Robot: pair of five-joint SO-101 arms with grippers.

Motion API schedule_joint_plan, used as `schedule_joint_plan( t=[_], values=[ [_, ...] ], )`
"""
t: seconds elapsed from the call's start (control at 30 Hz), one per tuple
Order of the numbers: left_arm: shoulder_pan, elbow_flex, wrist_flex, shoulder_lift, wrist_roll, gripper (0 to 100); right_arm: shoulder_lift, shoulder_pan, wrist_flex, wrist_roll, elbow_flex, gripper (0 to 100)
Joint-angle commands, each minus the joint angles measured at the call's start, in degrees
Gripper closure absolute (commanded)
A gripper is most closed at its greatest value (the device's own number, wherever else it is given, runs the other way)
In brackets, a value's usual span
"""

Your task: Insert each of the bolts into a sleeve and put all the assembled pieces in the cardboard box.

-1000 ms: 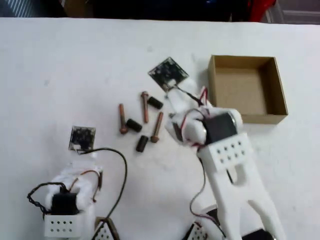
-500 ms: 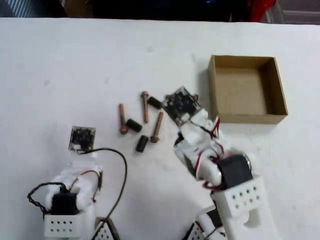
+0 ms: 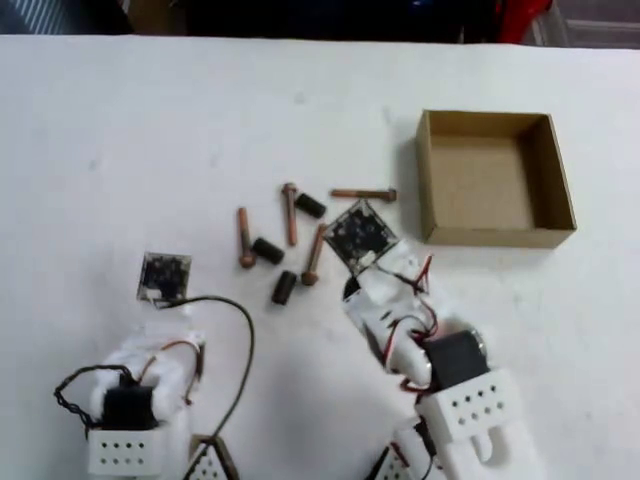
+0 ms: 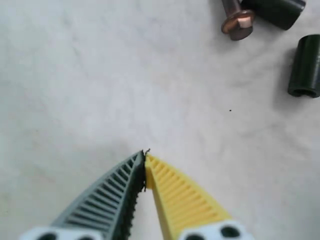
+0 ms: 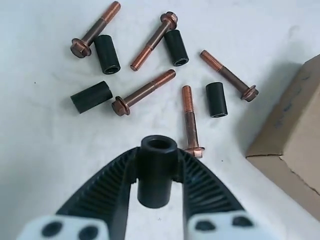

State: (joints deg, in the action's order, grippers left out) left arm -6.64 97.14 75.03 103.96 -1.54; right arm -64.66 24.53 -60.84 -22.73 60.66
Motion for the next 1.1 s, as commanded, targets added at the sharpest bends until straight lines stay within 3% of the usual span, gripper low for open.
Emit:
schedule_joint_plan(
  t=[0.0, 0.43, 0.77, 1.07],
  values=[
    [-0.4, -0.18, -1.41, 0.4, 0.62, 98, -1.27, -0.22, 5.41, -0.79, 2.81, 98.2],
    [-0.4, -0.18, -1.41, 0.4, 0.62, 98, -2.24, -0.4, 7.69, -0.35, 7.65, 98.2],
    [-0.13, -0.18, -1.41, 0.4, 0.62, 97, -18.33, -0.04, 8.75, -0.88, 15.65, 98.2],
    [-0.04, -0.18, -1.41, 0.4, 0.88, 97, -23.78, -0.4, 8.66, -0.88, 19.6, 98.2]
  ],
)
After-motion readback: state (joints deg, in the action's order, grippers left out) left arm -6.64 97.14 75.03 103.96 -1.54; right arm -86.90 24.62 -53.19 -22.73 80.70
